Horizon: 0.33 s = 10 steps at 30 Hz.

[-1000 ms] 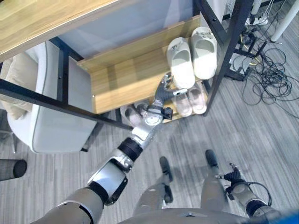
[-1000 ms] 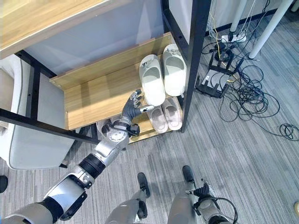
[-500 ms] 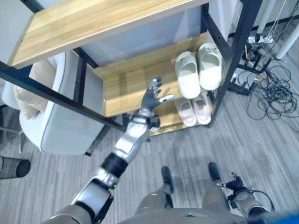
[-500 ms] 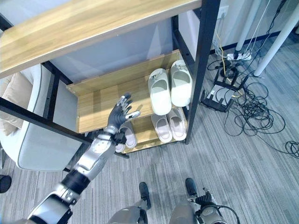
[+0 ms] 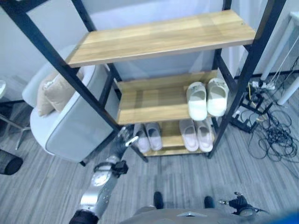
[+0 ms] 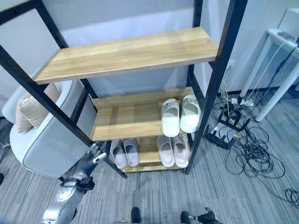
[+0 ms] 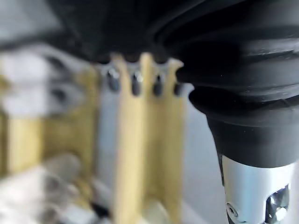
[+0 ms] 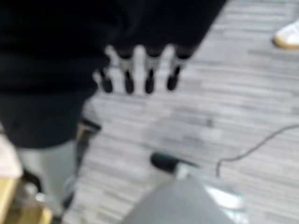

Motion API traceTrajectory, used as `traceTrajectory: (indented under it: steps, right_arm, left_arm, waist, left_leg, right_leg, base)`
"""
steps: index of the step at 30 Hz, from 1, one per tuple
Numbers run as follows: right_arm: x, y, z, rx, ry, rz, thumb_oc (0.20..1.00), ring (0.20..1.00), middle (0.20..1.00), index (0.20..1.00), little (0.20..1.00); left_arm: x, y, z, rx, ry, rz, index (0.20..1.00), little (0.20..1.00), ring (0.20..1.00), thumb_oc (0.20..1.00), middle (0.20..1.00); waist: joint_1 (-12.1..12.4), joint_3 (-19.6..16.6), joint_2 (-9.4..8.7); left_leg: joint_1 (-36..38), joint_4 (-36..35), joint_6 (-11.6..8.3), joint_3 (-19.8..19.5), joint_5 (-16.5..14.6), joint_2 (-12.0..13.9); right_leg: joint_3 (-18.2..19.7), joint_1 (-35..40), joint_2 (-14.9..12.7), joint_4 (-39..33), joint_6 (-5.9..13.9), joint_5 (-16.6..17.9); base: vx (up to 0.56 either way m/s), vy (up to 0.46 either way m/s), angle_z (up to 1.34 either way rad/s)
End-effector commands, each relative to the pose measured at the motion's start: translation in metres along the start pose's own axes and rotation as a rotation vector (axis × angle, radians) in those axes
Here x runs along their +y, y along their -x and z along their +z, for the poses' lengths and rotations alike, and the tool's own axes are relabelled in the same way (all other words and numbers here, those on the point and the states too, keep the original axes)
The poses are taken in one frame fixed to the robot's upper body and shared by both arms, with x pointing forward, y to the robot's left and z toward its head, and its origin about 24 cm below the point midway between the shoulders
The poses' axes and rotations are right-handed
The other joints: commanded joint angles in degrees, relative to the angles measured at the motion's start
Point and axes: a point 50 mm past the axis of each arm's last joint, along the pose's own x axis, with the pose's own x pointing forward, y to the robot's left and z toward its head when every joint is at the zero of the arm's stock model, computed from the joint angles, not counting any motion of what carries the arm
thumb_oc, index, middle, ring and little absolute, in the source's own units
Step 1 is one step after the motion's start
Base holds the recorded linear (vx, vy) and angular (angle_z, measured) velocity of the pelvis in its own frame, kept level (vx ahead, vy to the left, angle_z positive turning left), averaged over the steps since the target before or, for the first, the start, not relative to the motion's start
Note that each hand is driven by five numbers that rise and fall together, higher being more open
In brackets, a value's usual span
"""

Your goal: Arrange the slippers neatly on the shoe rack.

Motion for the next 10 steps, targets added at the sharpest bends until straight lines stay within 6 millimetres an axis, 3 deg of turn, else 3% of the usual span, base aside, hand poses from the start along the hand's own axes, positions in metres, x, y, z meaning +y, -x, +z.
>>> traceTrajectory:
  steps: [1, 3, 4, 5, 7, 8, 10]
  right_arm:
    - [0.001, -0.002, 0.017, -0.042, -0.04, 0.017, 1.0, 1.0, 1.0, 1.0, 1.0]
    - [0.001, -0.002, 0.014, -0.037, -0.054, 0.02, 1.0, 1.0, 1.0, 1.0, 1.0]
    - [0.001, -0.002, 0.01, -0.023, -0.065, 0.018, 1.0, 1.0, 1.0, 1.0, 1.0]
    - [0.003, -0.001, 0.007, -0.01, -0.089, 0.022, 1.0, 1.0, 1.0, 1.0, 1.0]
    - [0.003, -0.001, 0.004, 0.007, -0.103, 0.022, 1.0, 1.0, 1.0, 1.0, 1.0]
    - [0.006, 0.0, -0.001, 0.033, -0.117, 0.033, 1.0, 1.0, 1.0, 1.0, 1.0]
    - [0.009, 0.001, -0.007, 0.059, -0.108, 0.044, 1.0, 1.0, 1.0, 1.0, 1.0]
  left_arm:
    - [0.0, -0.009, -0.004, 0.026, -0.099, -0.025, 1.0, 1.0, 1.0, 1.0, 1.0]
    - [0.014, -0.001, -0.038, 0.17, -0.131, 0.046, 1.0, 1.0, 1.0, 1.0, 1.0]
    - [0.025, 0.005, -0.063, 0.284, -0.167, 0.121, 1.0, 1.0, 1.0, 1.0, 1.0]
    - [0.038, 0.023, -0.101, 0.487, -0.212, 0.228, 1.0, 1.0, 1.0, 1.0, 1.0]
    - [0.044, 0.03, -0.112, 0.566, -0.249, 0.273, 1.0, 1.0, 1.0, 1.0, 1.0]
    - [0.055, 0.05, -0.131, 0.707, -0.295, 0.323, 1.0, 1.0, 1.0, 1.0, 1.0]
    - [0.067, 0.071, -0.143, 0.814, -0.338, 0.377, 1.0, 1.0, 1.0, 1.0, 1.0]
  waist:
    - [0.4, 2.7, -2.09]
    - [0.4, 2.5, -2.36]
    - [0.3, 2.3, -2.63]
    - [0.2, 2.0, -3.16]
    - [0.1, 2.0, -3.5]
    - [0.2, 1.6, -4.17]
    - [0.4, 1.0, -4.73]
  left_leg:
    - [-0.4, 0.6, -1.99, -5.7, -2.2, 0.4]
    - [0.2, 0.6, -1.88, -5.7, -2.4, 0.5]
    - [0.7, 0.6, -1.8, -5.8, -2.6, 0.6]
    - [1.1, 0.6, -1.71, -5.9, -2.9, 0.6]
    - [1.4, 0.6, -1.69, -5.9, -3.0, 0.6]
    - [1.9, 0.6, -1.64, -6.0, -3.2, 0.6]
    - [2.3, 0.6, -1.6, -6.0, -3.6, 0.6]
  right_leg:
    - [-7.0, 1.5, 2.4, 1.0, -0.45, -3.8]
    - [-7.2, 2.0, 2.5, 0.9, -0.44, -3.8]
    - [-7.3, 2.2, 2.5, 0.9, -0.51, -3.9]
    - [-7.5, 2.6, 2.6, 0.9, -0.61, -4.0]
    - [-7.5, 2.8, 2.7, 0.9, -0.67, -4.1]
    - [-7.7, 3.1, 2.7, 0.9, -0.83, -4.2]
    - [-7.9, 3.7, 2.6, 0.9, -0.87, -4.2]
  base:
    - [0.01, -0.007, 0.05]
    - [0.0, -0.003, 0.02]
    - [0.0, 0.0, 0.0]
    - [0.0, 0.0, 0.0]
    - [0.0, 0.0, 0.0]
    - [0.02, -0.023, 0.05]
    - [0.03, -0.012, 0.11]
